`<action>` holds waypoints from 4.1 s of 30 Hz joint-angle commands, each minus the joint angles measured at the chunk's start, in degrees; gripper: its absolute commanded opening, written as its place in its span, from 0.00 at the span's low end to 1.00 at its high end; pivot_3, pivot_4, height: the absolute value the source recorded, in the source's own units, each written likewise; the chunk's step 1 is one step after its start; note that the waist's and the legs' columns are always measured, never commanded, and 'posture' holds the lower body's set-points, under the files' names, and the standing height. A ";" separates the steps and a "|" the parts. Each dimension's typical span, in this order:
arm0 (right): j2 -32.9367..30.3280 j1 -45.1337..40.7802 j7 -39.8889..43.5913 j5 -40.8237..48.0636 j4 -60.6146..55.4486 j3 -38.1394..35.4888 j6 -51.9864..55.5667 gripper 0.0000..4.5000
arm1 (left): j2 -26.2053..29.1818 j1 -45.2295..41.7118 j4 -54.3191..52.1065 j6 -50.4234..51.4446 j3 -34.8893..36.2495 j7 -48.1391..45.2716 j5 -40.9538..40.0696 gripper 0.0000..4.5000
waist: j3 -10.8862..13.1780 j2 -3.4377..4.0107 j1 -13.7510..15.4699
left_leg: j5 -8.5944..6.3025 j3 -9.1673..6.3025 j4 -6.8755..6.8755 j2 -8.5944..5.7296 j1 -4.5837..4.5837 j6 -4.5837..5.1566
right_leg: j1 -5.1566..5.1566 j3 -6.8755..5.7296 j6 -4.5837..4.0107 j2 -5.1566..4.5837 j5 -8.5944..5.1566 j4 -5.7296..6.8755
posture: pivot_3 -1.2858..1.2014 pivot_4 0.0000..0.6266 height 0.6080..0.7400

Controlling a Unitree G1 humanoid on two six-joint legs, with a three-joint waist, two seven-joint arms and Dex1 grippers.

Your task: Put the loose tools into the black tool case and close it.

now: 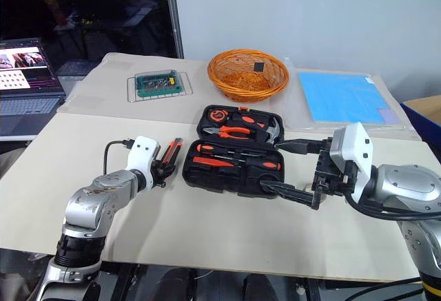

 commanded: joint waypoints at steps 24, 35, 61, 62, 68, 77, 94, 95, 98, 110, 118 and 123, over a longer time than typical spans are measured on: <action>-3.12 16.85 6.91 0.69 -3.81 -24.77 -0.01 1.00 | 3.17 -37.15 55.98 -64.75 -26.86 -68.34 11.44 0.39 | -0.09 0.18 0.19 | -0.01 0.03 0.22 -0.09 -0.79 0.11 | -0.57 0.05 0.51 0.04 0.21 -0.04 | 0.52 0.24 1.00; -2.94 18.39 5.44 0.72 -4.77 -25.34 -0.12 1.00 | 1.07 -40.21 64.88 -72.88 -27.05 -75.56 14.95 0.39 | -0.09 0.18 0.01 | -0.01 -0.03 0.30 -0.08 -0.76 0.12 | -0.55 0.03 0.53 0.08 0.21 0.04 | 0.52 0.24 1.00; -2.39 16.05 2.39 1.24 -5.92 -20.12 0.13 1.00 | 2.84 -15.38 26.49 -28.90 -16.74 -48.13 2.44 0.02 | -0.11 0.26 0.22 | 0.00 -0.14 0.44 -0.07 -0.64 0.13 | -0.45 0.02 0.55 0.10 0.21 0.29 | 0.52 0.24 1.00; -2.41 16.44 2.27 1.41 -6.28 -20.35 0.53 1.00 | 3.23 -14.71 27.66 -29.06 -19.16 -46.67 5.13 0.02 | -0.12 0.27 0.29 | 0.01 -0.15 0.44 -0.08 -0.62 0.13 | -0.43 0.02 0.55 0.10 0.21 0.28 | 0.52 0.24 1.00; -2.57 21.56 2.14 2.30 -8.11 -24.23 4.78 1.00 | 1.27 -15.16 26.79 -20.35 -20.33 -44.68 3.29 0.02 | -0.54 0.32 0.36 | -0.13 -0.11 0.33 -0.07 0.37 -0.07 | 0.43 -0.03 0.46 0.00 -0.26 -0.03 | 0.52 0.24 1.00; 1.51 27.36 -5.92 -1.22 -12.03 -28.85 7.43 1.00 | -4.78 -18.82 24.86 -13.34 -10.55 -44.30 -7.46 0.02 | -0.62 0.44 -0.03 | -0.03 -0.12 0.33 -0.09 0.28 0.08 | 0.44 0.01 0.40 0.00 -0.14 0.09 | 0.52 0.24 1.00; -9.74 16.17 -12.38 -13.79 -1.72 -1.86 16.73 0.69 | 10.50 -14.37 -1.83 -22.83 -7.97 -59.48 -20.43 0.78 | -0.52 0.45 -0.44 | -0.04 0.01 0.23 -0.09 0.07 0.17 | 0.26 0.11 0.07 -0.03 -0.08 -0.12 | 0.52 0.24 1.00; -10.13 15.01 -12.26 -14.32 -0.40 -0.24 17.18 0.69 | 10.68 -14.28 -2.40 -22.87 -8.17 -59.15 -20.56 0.78 | -0.52 0.46 -0.26 | -0.04 0.00 0.23 -0.11 0.01 0.17 | 0.24 0.11 0.07 -0.05 -0.08 -0.14 | 0.52 0.24 1.00; -11.36 11.24 -12.88 -17.65 3.66 5.17 17.76 0.69 | 11.42 -13.57 -3.78 -23.26 -8.20 -58.74 -21.13 0.78 | -0.52 0.46 -0.06 | -0.04 0.03 0.23 -0.11 -0.08 0.20 | 0.21 0.11 0.08 -0.05 -0.08 -0.21 | 0.52 0.24 1.00; -11.07 1.01 -10.36 -24.41 13.63 17.26 17.70 0.11 | 12.71 -10.12 -5.38 -25.14 -7.18 -55.00 -21.04 0.81 | -0.49 0.48 -0.07 | -0.04 0.04 0.22 -0.08 -0.09 0.21 | 0.12 0.12 0.09 0.02 -0.09 -0.15 | 0.52 0.24 1.00; -11.39 1.05 -7.93 -24.03 12.24 14.81 17.03 0.01 | 13.60 -9.06 -3.98 -26.43 -7.03 -54.50 -20.91 0.81 | -0.48 0.48 -0.05 | -0.04 0.04 0.22 -0.07 -0.09 0.21 | 0.12 0.11 0.23 0.02 -0.16 -0.15 | 0.52 0.24 1.00; -11.53 -0.80 -5.27 -19.22 5.27 10.38 20.25 0.01 | 14.37 -8.93 -2.61 -26.33 -6.10 -54.49 -21.40 0.81 | -0.43 0.53 -0.05 | -0.04 0.04 0.22 -0.06 -0.09 0.21 | 0.11 0.11 0.23 0.04 -0.16 -0.13 | 0.52 0.24 1.00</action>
